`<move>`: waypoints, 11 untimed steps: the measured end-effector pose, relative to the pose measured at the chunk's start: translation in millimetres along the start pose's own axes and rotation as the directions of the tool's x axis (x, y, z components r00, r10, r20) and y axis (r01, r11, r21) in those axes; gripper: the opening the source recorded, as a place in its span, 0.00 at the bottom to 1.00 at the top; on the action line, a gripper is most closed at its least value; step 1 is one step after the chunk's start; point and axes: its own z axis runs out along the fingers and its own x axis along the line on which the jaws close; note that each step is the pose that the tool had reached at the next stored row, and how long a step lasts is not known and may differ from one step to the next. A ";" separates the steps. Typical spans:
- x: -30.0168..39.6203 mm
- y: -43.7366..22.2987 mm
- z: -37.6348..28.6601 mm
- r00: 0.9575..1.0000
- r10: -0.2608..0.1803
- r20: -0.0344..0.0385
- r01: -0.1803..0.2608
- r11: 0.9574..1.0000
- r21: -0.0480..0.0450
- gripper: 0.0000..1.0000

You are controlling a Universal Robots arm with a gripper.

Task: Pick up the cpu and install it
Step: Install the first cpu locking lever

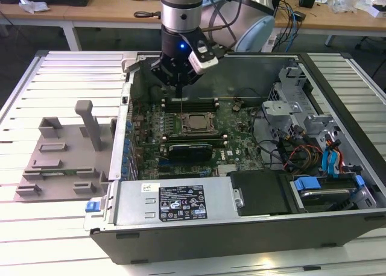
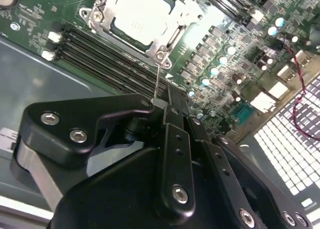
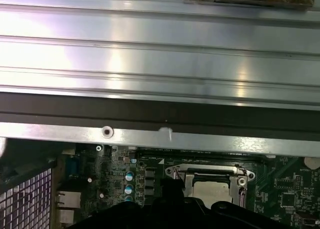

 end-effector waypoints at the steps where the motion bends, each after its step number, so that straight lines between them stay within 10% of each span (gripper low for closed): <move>1: -2.4 -0.1 0.2 1.000 0.000 0.000 0.000 1.000 0.000 0.11; 11: -17.1 -1.1 2.8 1.000 0.000 -0.003 0.000 1.000 0.000 0.11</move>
